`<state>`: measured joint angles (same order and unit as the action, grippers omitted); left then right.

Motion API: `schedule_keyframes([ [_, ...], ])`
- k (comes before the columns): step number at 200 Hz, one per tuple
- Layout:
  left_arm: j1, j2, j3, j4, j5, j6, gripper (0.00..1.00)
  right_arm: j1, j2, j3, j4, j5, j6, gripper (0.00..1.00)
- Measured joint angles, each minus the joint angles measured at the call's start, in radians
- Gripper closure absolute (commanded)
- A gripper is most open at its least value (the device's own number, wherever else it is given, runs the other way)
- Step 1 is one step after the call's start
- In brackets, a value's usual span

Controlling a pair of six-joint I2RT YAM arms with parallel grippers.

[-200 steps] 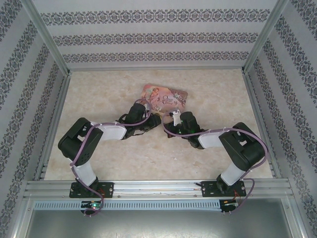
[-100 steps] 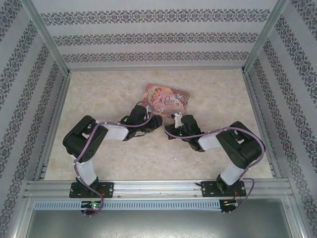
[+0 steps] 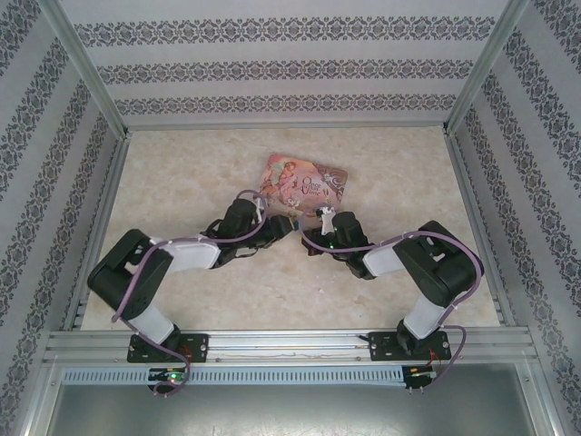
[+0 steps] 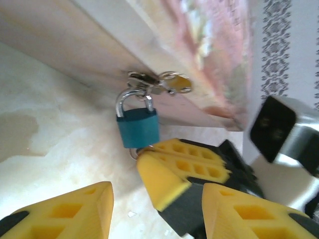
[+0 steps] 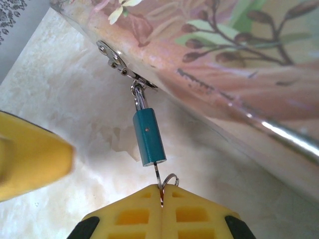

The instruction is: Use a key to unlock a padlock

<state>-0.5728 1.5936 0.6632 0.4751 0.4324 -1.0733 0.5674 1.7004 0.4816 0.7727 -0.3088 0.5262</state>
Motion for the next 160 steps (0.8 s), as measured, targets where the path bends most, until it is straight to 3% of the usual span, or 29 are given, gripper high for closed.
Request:
schedule_keyframes([
  [59, 0.079, -0.157, -0.126, 0.014, -0.020, -0.008, 0.51, 0.011, 0.001, 0.000, 0.019, -0.026, 0.125, 1.00],
  [160, 0.098, -0.117, -0.187, 0.174, 0.010, -0.117, 0.51, 0.031, 0.037, -0.029, 0.191, -0.033, 0.383, 1.00],
])
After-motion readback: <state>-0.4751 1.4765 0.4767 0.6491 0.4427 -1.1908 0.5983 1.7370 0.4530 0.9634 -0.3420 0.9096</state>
